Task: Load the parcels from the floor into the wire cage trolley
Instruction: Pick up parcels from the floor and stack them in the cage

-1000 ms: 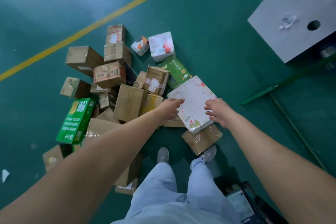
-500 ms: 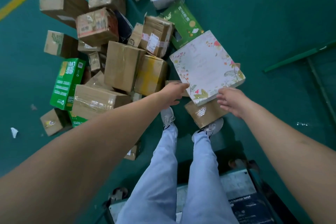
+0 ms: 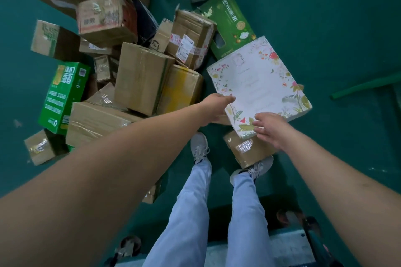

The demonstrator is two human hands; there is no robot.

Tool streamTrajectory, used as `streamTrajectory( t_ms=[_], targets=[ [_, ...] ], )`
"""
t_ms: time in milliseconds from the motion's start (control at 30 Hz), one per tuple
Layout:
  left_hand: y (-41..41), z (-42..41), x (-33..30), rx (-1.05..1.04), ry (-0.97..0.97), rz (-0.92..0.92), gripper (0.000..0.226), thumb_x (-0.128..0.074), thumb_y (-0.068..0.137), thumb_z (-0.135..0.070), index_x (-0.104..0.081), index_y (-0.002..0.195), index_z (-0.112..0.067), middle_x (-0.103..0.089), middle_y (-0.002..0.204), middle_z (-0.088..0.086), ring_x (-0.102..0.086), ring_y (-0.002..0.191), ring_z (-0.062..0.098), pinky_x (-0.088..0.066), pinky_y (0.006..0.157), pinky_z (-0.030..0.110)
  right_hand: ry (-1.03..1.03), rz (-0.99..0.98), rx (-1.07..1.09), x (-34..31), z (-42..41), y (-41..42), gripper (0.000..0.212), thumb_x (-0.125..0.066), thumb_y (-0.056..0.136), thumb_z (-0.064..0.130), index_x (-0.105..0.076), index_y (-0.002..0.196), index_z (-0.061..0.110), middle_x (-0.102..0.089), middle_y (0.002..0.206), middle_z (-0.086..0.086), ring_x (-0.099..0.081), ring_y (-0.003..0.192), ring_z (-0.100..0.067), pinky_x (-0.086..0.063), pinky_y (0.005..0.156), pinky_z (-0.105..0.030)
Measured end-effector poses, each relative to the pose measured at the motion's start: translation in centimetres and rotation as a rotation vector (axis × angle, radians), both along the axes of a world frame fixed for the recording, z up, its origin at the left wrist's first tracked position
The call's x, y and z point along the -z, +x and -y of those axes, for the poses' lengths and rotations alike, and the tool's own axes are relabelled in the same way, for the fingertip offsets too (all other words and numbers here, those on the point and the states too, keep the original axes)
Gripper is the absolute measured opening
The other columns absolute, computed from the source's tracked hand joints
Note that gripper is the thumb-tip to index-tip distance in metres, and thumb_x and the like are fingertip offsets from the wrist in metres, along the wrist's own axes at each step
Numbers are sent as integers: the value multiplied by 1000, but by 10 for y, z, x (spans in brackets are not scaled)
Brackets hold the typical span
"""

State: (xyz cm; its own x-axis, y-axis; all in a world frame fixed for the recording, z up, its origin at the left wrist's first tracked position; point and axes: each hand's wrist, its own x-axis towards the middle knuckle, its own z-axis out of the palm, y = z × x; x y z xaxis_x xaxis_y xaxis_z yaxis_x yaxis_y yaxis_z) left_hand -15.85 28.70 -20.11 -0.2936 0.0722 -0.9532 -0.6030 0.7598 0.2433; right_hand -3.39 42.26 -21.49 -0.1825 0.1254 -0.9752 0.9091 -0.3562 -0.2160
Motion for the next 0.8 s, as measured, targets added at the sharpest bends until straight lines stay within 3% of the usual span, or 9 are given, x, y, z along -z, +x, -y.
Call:
streamTrajectory(
  t_ms=[100,167,233,333,467,600,700,800],
  targets=[
    [-33,14,-5,-30,42,-34,41,-55,105,-36,-52,140,-14,-59,120,-4,-58,87,9,-50,70,25,14,-25,-31,-6,20,-46,25,-49,104,17,-60,124,7,-68,117,-16,-62,101,-22,-51,105,-40],
    [-52,27,-5,-45,42,-44,45,-56,105,-39,-51,143,-15,-59,131,1,-60,103,16,-54,84,31,19,-47,-69,-10,33,-73,30,-51,104,21,-60,129,8,-67,112,-9,-62,101,-22,-52,101,-39],
    [-74,51,-3,-89,38,-65,49,-58,103,-42,-52,143,-16,-58,136,3,-57,118,22,-51,101,40,26,-76,-140,-13,53,-107,31,-51,105,24,-57,132,12,-66,120,-6,-64,112,-24,-52,98,-39],
    [-94,82,-4,-178,27,-57,51,-59,101,-44,-52,144,-17,-57,134,3,-55,121,23,-50,94,36,27,-94,-192,-20,72,-140,33,-51,105,25,-55,136,13,-64,126,-7,-63,113,-24,-52,91,-37],
    [-112,123,-12,-270,51,-51,52,-58,101,-47,-50,144,-20,-54,141,1,-54,123,22,-49,102,40,29,-127,-258,-36,96,-174,28,-51,106,24,-56,131,13,-64,126,-8,-61,106,-22,-51,99,-38],
    [-119,159,-25,-379,81,-64,57,-57,101,-48,-46,148,-17,-50,148,3,-52,127,25,-47,107,43,8,-168,-376,-51,133,-198,24,-51,107,24,-53,128,15,-62,129,-10,-60,116,-26,-48,105,-40],
    [-118,185,-31,-453,111,-100,55,-57,102,-46,-49,146,-14,-50,148,6,-51,131,26,-47,105,41,-2,-196,-464,-56,167,-212,25,-50,107,23,-55,130,15,-64,130,-16,-62,118,-30,-47,104,-41],
    [-105,215,-30,-533,101,-138,52,-58,101,-46,-53,142,-14,-53,143,6,-53,122,24,-48,101,40,-14,-214,-565,-59,204,-216,17,-50,107,23,-57,121,16,-63,130,-13,-60,120,-29,-46,108,-44]
  ],
)
